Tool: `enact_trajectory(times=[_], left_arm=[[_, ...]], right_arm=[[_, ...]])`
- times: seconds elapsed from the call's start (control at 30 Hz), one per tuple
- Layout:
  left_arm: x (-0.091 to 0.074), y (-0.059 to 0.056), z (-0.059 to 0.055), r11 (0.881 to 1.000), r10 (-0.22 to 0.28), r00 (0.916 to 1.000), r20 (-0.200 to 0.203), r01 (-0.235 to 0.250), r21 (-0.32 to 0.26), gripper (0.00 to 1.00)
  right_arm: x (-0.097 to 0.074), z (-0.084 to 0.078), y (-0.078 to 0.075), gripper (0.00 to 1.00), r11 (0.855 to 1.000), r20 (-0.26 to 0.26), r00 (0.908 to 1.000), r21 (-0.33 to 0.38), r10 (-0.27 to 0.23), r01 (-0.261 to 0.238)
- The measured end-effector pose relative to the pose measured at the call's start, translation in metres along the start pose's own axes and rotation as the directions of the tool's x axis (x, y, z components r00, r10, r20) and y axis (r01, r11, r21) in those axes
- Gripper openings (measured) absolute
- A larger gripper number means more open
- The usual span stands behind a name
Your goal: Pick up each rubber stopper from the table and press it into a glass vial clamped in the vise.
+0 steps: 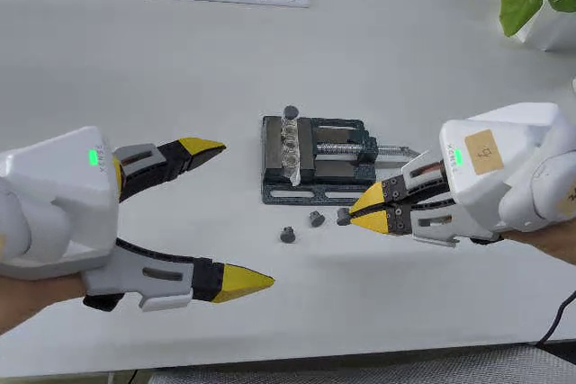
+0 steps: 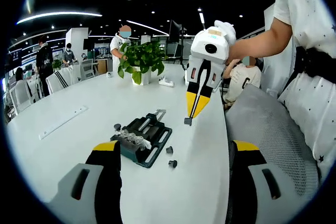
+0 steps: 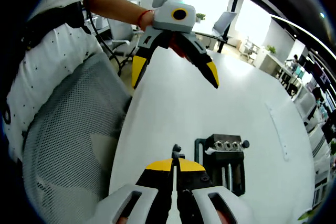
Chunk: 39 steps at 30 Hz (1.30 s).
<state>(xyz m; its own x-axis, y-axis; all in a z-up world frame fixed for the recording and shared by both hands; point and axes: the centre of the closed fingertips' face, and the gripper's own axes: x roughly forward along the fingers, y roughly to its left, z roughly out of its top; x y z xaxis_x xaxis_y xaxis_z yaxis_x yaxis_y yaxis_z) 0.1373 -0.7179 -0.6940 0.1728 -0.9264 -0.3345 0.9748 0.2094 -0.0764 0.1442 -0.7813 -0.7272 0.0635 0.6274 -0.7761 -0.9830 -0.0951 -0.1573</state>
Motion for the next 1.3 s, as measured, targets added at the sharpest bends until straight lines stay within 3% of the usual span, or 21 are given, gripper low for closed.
enact_trajectory(times=[0.13,0.23,0.37,0.47,0.53,0.6,0.7,0.73,0.8,0.83,0.87,1.03,1.07,1.1,1.13,1.2,1.3], left_arm=[[-0.003,0.002,0.011,1.000,-0.009,0.9998,0.016,0.009,-0.015,0.81],[-0.005,0.002,0.018,0.998,-0.028,0.9994,0.020,0.029,-0.051,0.70],[0.005,-0.014,0.030,0.992,-0.088,0.9962,-0.002,0.087,-0.091,0.50],[0.013,-0.027,0.045,0.987,-0.120,0.9926,0.017,0.121,-0.106,0.40],[0.016,-0.038,0.054,0.973,-0.169,0.9851,0.032,0.172,-0.155,0.36],[0.017,-0.043,0.062,0.966,-0.196,0.9794,0.049,0.201,-0.164,0.30],[0.008,-0.042,0.061,0.954,-0.229,0.9721,0.053,0.234,-0.186,0.28],[0.008,-0.044,0.063,0.948,-0.241,0.9692,0.053,0.246,-0.201,0.28],[-0.001,-0.046,0.063,0.915,-0.292,0.9531,0.079,0.303,-0.268,0.27],[-0.003,-0.045,0.062,0.908,-0.302,0.9501,0.079,0.312,-0.281,0.26],[-0.006,-0.042,0.060,0.908,-0.306,0.9489,0.078,0.315,-0.275,0.25],[-0.016,-0.047,0.056,0.867,-0.382,0.9207,0.082,0.387,-0.315,0.16],[-0.019,-0.049,0.055,0.854,-0.403,0.9114,0.084,0.407,-0.324,0.16],[-0.022,-0.053,0.053,0.832,-0.437,0.8959,0.082,0.437,-0.341,0.15],[-0.024,-0.053,0.053,0.826,-0.446,0.8909,0.086,0.447,-0.345,0.14],[-0.030,-0.056,0.054,0.795,-0.486,0.8685,0.100,0.486,-0.362,0.10],[-0.033,-0.053,0.052,0.788,-0.498,0.8615,0.099,0.497,-0.364,0.06]], right_arm=[[-0.007,0.010,0.002,0.00,0.999,0.008,0.9999,-0.052,0.010,-0.010],[-0.010,0.017,0.006,0.00,0.996,0.015,0.9996,-0.083,0.023,-0.022],[-0.013,0.027,0.011,0.00,0.994,0.033,0.9989,-0.109,0.033,-0.030],[-0.015,0.040,0.016,0.00,0.993,0.077,0.9954,-0.109,0.057,-0.048],[-0.018,0.049,0.019,0.00,0.992,0.104,0.9925,-0.114,0.065,-0.053],[-0.022,0.057,0.020,0.00,0.992,0.129,0.9893,-0.118,0.068,-0.053],[-0.028,0.068,0.022,0.00,0.988,0.150,0.9855,-0.142,0.080,-0.058],[-0.029,0.072,0.024,0.00,0.987,0.157,0.9840,-0.152,0.085,-0.061],[-0.032,0.081,0.027,0.00,0.983,0.172,0.9806,-0.173,0.095,-0.065],[-0.033,0.086,0.028,0.00,0.980,0.180,0.9789,-0.186,0.097,-0.063],[-0.034,0.090,0.029,0.00,0.978,0.184,0.9779,-0.199,0.100,-0.063],[-0.035,0.102,0.033,0.00,0.968,0.200,0.9724,-0.240,0.119,-0.069],[-0.035,0.104,0.034,0.00,0.966,0.200,0.9722,-0.248,0.121,-0.069],[-0.035,0.106,0.036,0.00,0.963,0.200,0.9715,-0.258,0.127,-0.073],[-0.036,0.108,0.036,0.00,0.962,0.201,0.9708,-0.262,0.130,-0.074],[-0.037,0.110,0.038,0.00,0.958,0.204,0.9699,-0.277,0.133,-0.074],[-0.039,0.113,0.039,0.00,0.955,0.207,0.9686,-0.288,0.138,-0.075]])
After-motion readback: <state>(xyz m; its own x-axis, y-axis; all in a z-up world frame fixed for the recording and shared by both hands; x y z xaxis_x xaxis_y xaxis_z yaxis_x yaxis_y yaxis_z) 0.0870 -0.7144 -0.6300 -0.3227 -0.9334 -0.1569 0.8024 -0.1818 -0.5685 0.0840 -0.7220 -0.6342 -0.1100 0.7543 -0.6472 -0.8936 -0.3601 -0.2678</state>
